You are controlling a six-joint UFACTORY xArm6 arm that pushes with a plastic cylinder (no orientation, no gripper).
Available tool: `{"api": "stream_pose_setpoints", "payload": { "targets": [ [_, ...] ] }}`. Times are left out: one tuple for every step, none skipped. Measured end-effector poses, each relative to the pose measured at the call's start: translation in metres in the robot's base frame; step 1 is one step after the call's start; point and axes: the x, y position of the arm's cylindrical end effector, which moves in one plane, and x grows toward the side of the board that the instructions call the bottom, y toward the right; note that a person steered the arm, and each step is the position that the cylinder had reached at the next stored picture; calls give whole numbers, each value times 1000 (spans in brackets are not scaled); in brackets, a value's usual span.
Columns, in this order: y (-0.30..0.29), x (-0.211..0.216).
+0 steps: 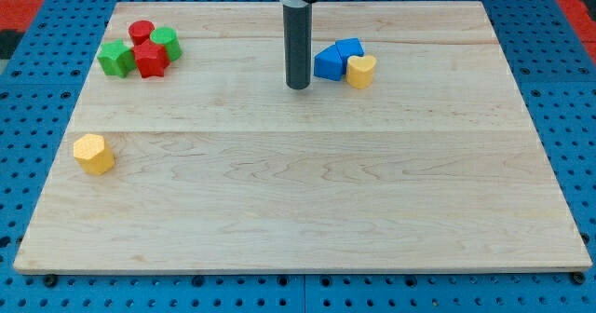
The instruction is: Slide the yellow hexagon right a bit
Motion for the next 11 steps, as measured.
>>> {"api": "stream_pose_setpoints", "payload": {
  "targets": [
    [-19,43],
    [-67,95],
    [-128,139],
    [-199,177],
    [-302,185],
    [-302,185],
    [-301,159],
    [-297,131],
    [-270,111],
    [-231,91],
    [-188,82]
  ]
}}
